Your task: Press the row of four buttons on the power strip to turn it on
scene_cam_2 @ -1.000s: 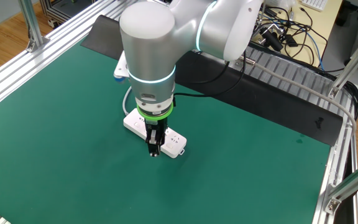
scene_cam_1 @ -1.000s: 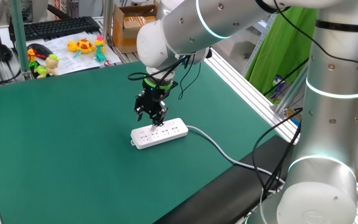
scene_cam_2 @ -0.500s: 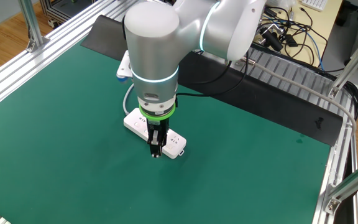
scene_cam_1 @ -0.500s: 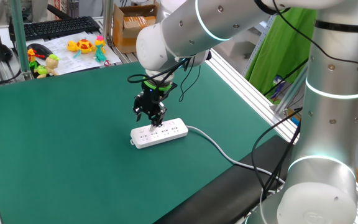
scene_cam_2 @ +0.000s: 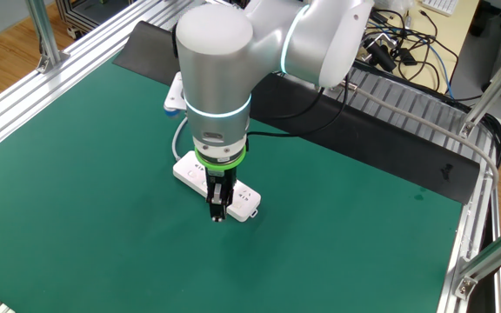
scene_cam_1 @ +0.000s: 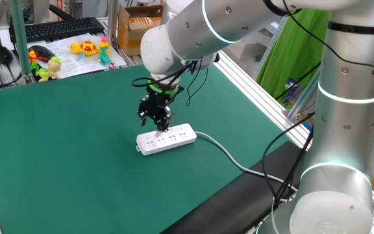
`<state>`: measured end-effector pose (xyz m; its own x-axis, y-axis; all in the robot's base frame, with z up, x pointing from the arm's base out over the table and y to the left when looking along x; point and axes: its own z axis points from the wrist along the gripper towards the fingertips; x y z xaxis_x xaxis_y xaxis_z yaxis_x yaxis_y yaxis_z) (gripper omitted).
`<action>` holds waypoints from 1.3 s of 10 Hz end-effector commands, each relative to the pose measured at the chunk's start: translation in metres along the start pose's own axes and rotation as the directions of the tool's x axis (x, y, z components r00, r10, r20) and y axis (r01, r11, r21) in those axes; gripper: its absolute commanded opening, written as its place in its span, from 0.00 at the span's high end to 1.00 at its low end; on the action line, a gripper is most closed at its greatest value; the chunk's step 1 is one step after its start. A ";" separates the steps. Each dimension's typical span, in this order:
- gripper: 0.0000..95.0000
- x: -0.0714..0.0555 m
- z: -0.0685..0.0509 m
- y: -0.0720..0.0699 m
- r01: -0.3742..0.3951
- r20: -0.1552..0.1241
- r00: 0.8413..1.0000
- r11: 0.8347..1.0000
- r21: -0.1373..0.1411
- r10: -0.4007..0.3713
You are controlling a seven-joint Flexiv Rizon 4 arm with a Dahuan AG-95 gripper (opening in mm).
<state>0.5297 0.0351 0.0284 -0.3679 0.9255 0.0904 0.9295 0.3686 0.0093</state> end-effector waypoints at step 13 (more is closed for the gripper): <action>0.40 -0.006 0.009 0.005 -0.004 -0.030 1.000 1.000 -0.015 0.004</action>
<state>0.5361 0.0311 0.0252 -0.3640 0.9234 0.1215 0.9311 0.3639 0.0238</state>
